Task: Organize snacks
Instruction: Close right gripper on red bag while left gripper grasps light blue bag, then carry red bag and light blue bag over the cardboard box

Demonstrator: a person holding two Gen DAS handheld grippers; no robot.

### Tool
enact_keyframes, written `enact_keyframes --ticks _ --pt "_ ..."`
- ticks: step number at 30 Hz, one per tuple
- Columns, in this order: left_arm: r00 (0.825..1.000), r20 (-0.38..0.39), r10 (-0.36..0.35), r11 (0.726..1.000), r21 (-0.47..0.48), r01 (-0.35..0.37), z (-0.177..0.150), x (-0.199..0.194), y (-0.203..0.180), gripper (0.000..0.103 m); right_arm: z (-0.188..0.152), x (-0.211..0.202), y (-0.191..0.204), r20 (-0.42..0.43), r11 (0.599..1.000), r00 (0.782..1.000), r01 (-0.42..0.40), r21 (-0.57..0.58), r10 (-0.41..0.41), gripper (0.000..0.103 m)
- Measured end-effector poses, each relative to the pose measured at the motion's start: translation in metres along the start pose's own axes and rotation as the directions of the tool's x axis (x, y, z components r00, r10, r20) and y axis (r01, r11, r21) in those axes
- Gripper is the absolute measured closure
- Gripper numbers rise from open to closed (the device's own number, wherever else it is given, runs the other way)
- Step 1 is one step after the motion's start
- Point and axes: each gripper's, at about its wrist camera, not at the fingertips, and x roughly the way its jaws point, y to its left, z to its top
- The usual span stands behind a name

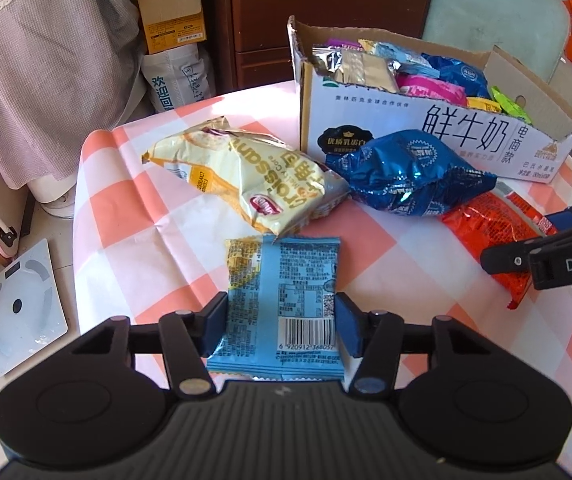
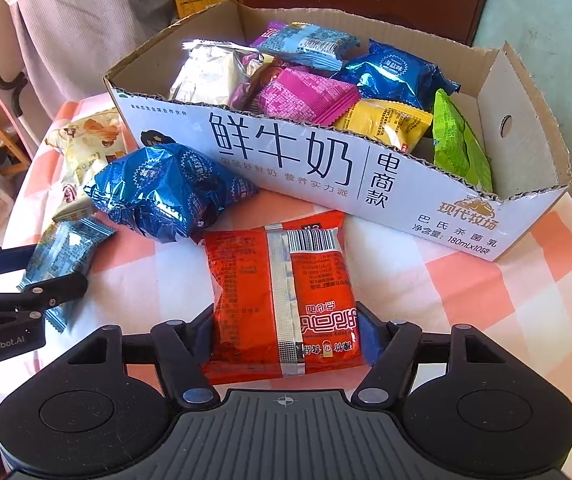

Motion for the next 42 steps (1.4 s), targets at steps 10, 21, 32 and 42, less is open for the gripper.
enact_keyframes --ticks 10,21,32,42 --pt "1.000 -0.021 0.021 1.000 0.021 -0.020 -0.006 -0.008 -0.009 0.048 -0.012 -0.011 0.003 0.012 0.999 1.000 -0.021 -0.037 0.022 0.041" --pt "0.999 0.031 0.015 1.000 -0.003 -0.015 -0.005 -0.036 -0.018 0.048 -0.027 -0.043 0.015 0.077 0.998 0.996 -0.050 -0.033 0.052 0.041" --pt "0.994 0.093 0.055 0.998 -0.006 -0.055 -0.001 -0.051 -0.030 0.048 -0.033 -0.063 0.019 0.127 0.998 0.989 -0.067 -0.015 0.068 0.041" --pt "0.989 0.135 0.066 0.996 -0.074 -0.057 0.021 -0.061 -0.026 0.048 -0.020 -0.079 0.016 0.208 0.998 0.977 -0.058 0.003 0.056 0.041"
